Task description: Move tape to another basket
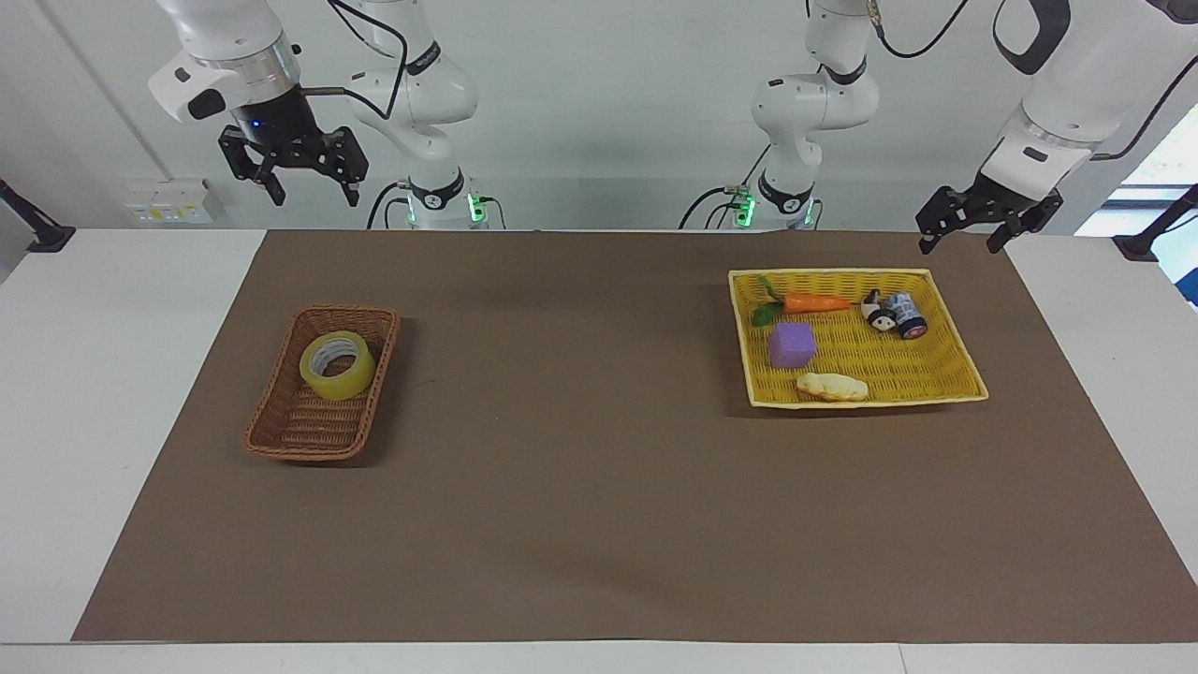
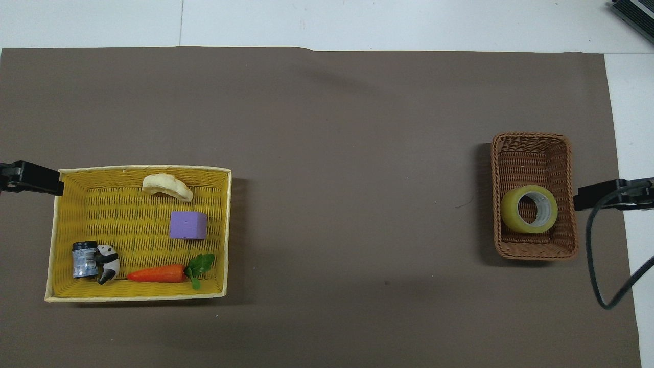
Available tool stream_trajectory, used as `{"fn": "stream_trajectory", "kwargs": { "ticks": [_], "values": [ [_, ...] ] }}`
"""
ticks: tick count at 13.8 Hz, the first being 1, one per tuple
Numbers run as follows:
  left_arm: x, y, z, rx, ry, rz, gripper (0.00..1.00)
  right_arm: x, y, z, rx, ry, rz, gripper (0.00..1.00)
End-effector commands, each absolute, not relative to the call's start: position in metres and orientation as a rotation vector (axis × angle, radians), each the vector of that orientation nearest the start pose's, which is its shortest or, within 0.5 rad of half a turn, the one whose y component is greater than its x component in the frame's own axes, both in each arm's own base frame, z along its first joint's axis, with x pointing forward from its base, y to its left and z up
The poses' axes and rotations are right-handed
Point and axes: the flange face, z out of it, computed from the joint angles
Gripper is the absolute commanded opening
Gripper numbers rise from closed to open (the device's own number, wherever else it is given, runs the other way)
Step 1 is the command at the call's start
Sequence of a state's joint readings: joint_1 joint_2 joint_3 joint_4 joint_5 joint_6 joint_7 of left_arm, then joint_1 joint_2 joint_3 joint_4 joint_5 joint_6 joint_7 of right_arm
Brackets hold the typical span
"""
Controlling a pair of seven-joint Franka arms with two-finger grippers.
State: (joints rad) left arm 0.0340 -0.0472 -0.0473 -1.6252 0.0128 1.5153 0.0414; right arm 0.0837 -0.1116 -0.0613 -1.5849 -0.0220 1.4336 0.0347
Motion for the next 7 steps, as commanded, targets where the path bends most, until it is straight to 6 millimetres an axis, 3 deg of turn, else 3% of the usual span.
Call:
{"fn": "stream_trajectory", "kwargs": {
  "ticks": [1, 7],
  "values": [
    [0.528, -0.0072, 0.6211, -3.135, 0.089, 0.094, 1.0, 0.5016, 0.0004, 0.6647, -3.145, 0.003, 0.056, 1.0],
    [0.5275, -0.0072, 0.6212, -3.135, 0.086, 0.094, 1.0, 0.5037, -0.0084, 0.6654, -3.148, 0.026, 0.039, 1.0]
  ]
}}
